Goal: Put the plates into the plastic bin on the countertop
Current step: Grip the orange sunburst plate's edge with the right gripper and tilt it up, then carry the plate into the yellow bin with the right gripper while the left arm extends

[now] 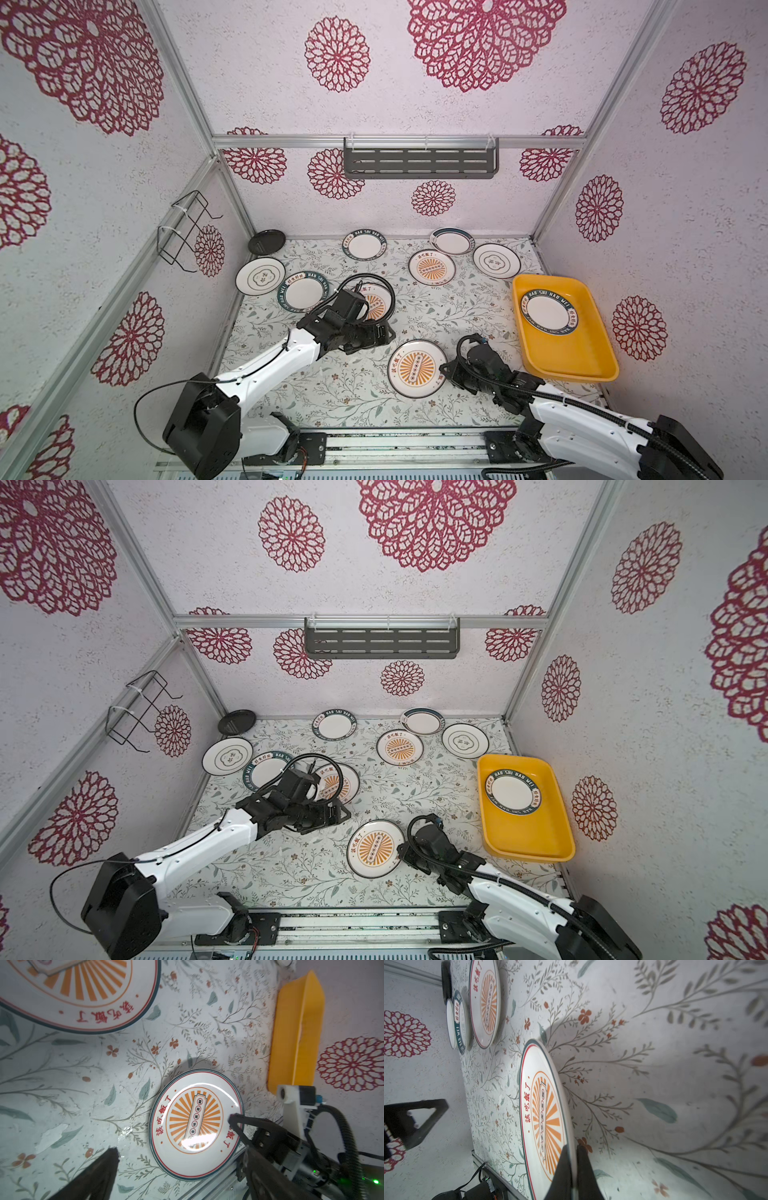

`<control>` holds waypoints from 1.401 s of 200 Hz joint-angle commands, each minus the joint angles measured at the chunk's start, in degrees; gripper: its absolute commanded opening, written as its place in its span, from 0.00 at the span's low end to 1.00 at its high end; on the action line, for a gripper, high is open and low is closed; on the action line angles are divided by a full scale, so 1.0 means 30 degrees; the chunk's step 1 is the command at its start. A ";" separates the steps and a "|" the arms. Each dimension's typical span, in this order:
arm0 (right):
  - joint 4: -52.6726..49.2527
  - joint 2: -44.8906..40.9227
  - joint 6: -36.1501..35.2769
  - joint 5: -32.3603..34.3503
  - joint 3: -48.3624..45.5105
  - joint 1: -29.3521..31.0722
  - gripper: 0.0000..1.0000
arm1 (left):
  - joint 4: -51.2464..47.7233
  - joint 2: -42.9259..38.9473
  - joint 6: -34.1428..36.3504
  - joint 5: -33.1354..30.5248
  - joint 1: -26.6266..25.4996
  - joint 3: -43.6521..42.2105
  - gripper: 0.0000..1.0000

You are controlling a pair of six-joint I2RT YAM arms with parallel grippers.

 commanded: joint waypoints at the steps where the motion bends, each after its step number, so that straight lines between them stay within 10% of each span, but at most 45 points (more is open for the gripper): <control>1: -0.1886 -0.1158 0.0493 0.2224 0.1788 -0.0312 0.00 | -0.0274 -0.0928 0.0653 -0.0611 0.0012 0.0939 0.97; 157: -0.2847 0.2368 -0.3579 0.0557 1.1021 -1.2278 0.00 | 0.2426 0.6094 0.5403 0.0425 0.0183 1.1490 0.97; 280: -0.1297 0.4211 -0.4510 -0.3278 0.9590 -2.3861 0.00 | 0.4639 0.9483 0.4225 0.0371 0.1679 1.3629 0.97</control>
